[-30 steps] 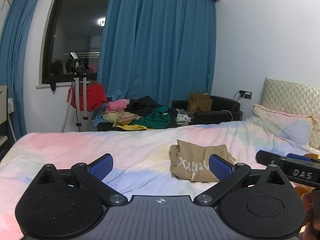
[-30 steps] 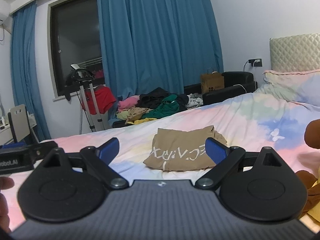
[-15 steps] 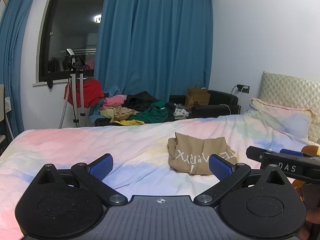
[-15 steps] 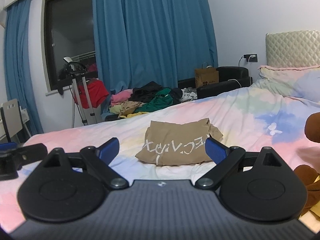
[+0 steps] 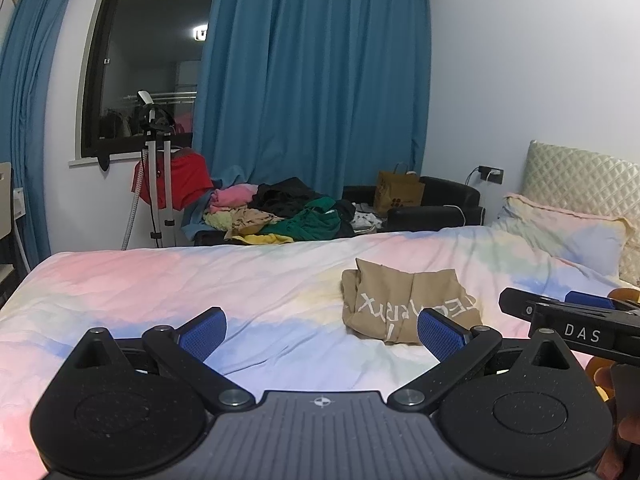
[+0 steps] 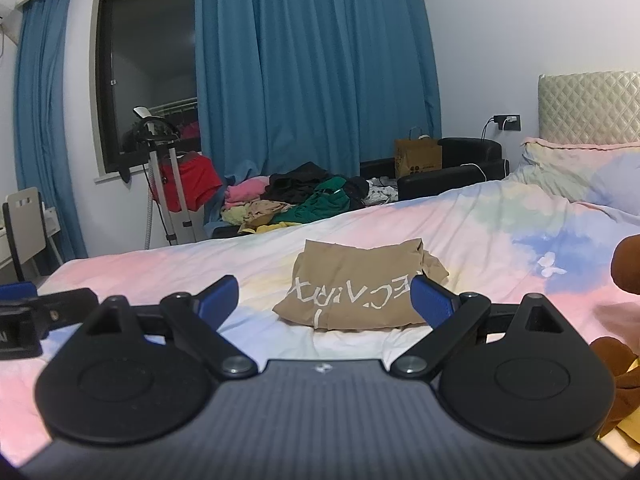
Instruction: Fold clothes
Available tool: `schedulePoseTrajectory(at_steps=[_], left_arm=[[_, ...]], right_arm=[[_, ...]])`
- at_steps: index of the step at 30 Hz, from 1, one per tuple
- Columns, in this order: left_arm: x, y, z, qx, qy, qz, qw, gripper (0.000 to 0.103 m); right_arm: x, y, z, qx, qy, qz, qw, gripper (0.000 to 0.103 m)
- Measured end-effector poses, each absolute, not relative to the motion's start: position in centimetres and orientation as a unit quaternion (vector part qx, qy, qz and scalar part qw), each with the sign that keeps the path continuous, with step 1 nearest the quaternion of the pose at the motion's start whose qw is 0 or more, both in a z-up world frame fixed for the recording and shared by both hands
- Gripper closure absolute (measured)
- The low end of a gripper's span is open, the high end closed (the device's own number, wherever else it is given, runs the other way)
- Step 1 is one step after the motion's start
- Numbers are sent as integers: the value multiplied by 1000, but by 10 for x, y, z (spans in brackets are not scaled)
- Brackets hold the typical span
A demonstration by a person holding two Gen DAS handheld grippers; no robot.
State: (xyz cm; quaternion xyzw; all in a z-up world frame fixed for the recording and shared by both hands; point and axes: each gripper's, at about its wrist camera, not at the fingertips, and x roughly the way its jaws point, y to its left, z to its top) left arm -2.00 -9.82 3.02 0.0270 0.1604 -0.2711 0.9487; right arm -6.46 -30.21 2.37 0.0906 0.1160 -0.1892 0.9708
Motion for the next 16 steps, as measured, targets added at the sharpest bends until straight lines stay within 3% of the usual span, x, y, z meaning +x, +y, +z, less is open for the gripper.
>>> schedulePoseTrajectory(at_steps=[16], left_arm=[[-21,-94,28,22,162,-270,949,0]], right_arm=[[-64,-301,22,87,118,-192,970,9]])
